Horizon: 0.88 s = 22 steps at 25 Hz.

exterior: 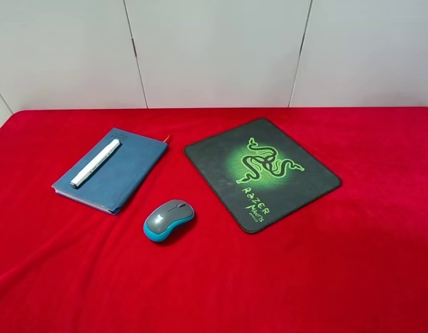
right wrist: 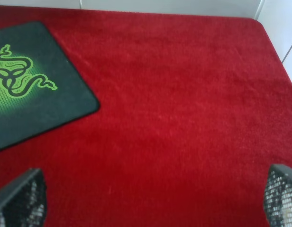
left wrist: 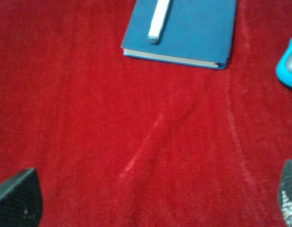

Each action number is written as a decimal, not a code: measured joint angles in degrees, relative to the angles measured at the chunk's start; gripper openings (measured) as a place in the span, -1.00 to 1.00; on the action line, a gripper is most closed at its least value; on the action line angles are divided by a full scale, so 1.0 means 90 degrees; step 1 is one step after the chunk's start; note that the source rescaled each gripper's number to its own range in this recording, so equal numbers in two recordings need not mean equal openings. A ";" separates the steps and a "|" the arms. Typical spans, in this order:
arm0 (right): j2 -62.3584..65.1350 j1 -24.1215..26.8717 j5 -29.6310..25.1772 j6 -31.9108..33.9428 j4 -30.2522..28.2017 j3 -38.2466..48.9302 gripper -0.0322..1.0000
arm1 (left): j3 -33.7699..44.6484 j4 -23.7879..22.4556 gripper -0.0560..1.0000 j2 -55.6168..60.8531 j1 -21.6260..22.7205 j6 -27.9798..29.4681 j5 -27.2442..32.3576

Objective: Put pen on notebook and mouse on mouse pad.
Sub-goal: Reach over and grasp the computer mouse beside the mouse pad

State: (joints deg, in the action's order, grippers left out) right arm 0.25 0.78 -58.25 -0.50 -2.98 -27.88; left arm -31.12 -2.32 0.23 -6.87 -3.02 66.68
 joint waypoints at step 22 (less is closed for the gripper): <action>0.0000 0.0000 0.0000 0.0000 0.0000 0.0000 1.00 | 0.0308 0.0691 1.00 0.0006 0.0000 -0.0095 -0.0537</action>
State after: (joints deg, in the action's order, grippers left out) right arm 0.25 0.78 -58.25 -0.50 -2.98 -27.88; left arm -28.35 3.90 0.29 -6.87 -3.87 61.85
